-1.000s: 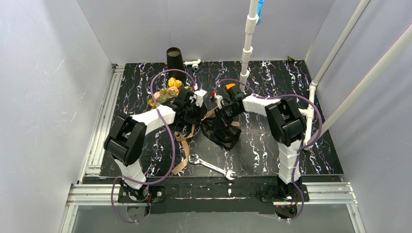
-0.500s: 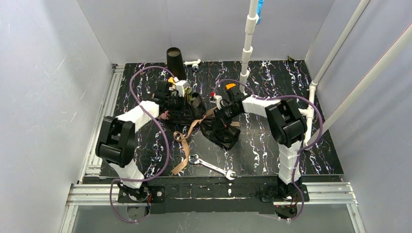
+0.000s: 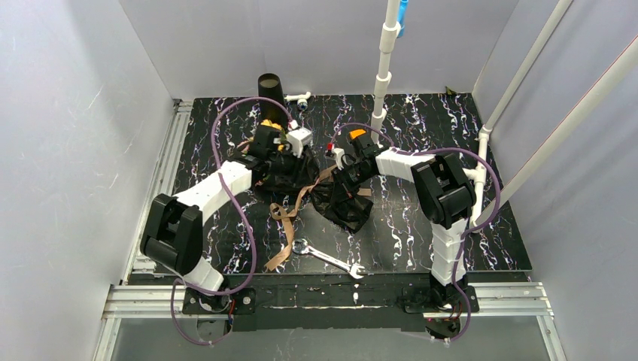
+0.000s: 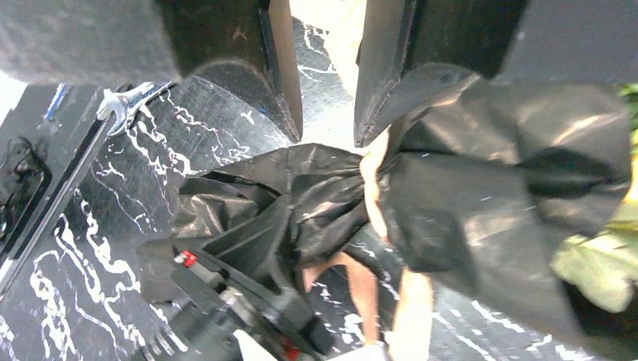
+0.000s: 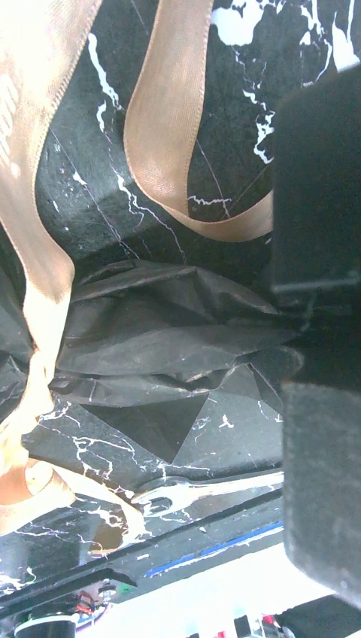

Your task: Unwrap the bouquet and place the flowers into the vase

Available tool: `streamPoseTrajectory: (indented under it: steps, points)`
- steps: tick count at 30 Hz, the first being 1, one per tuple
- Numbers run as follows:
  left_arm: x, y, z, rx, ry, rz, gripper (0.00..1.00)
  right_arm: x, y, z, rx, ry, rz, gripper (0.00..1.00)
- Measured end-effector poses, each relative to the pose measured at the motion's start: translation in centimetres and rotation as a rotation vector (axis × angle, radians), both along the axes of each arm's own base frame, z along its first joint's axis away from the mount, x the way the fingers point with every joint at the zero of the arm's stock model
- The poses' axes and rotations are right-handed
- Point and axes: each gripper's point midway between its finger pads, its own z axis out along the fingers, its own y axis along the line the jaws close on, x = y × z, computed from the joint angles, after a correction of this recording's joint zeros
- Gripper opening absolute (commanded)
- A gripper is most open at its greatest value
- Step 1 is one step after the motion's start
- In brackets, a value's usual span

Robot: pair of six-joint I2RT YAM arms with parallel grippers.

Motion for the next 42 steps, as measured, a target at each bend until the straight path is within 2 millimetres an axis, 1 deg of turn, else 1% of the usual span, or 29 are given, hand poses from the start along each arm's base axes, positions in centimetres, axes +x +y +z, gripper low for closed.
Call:
streamPoseTrajectory:
  steps: [3, 4, 6, 8, 13, 16, 19, 23, 31, 33, 38, 42]
  points:
    - [-1.2, -1.6, -0.8, 0.053, -0.003, -0.043, 0.31, 0.0, 0.0, 0.0, 0.000, 0.000, 0.001, 0.01]
    - [-1.3, -2.1, -1.0, 0.067, -0.008, -0.053, 0.31, 0.0, 0.0, 0.0, 0.001, 0.001, 0.001, 0.01]
    - [-1.0, -2.8, -1.4, 0.091, -0.016, -0.067, 0.29, 0.0, 0.0, 0.0, 0.001, 0.001, 0.001, 0.01]
    - [-0.2, -3.0, -1.8, 0.115, -0.043, -0.090, 0.29, -0.1, 0.0, 0.0, 0.000, 0.004, 0.002, 0.01]
    - [0.7, -2.7, -3.2, 0.187, -0.126, -0.197, 0.26, -0.2, -0.1, 0.0, 0.000, 0.006, 0.005, 0.01]
    - [1.6, -2.9, -3.7, 0.224, -0.163, -0.266, 0.25, -0.2, -0.1, 0.0, 0.000, 0.005, 0.005, 0.01]
    - [2.0, -3.0, -4.4, 0.250, -0.175, -0.308, 0.25, -0.2, -0.1, 0.0, -0.001, 0.006, 0.005, 0.01]
    - [1.5, -2.5, -5.9, 0.285, -0.148, -0.340, 0.23, -0.2, -0.1, 0.0, -0.002, 0.009, 0.005, 0.01]
    - [0.7, -1.7, -6.9, 0.321, -0.142, -0.384, 0.23, -0.2, -0.1, 0.0, -0.004, 0.009, 0.004, 0.01]
    - [0.6, -1.5, -7.2, 0.328, -0.146, -0.391, 0.19, -0.2, -0.1, 0.0, -0.004, 0.010, 0.004, 0.01]
    - [1.0, -1.1, -7.9, 0.358, -0.182, -0.385, 0.00, -0.2, -0.1, 0.0, -0.005, 0.011, 0.002, 0.01]
    - [1.0, -1.1, -7.8, 0.356, -0.175, -0.364, 0.00, -0.2, -0.1, 0.0, -0.008, 0.015, -0.004, 0.01]
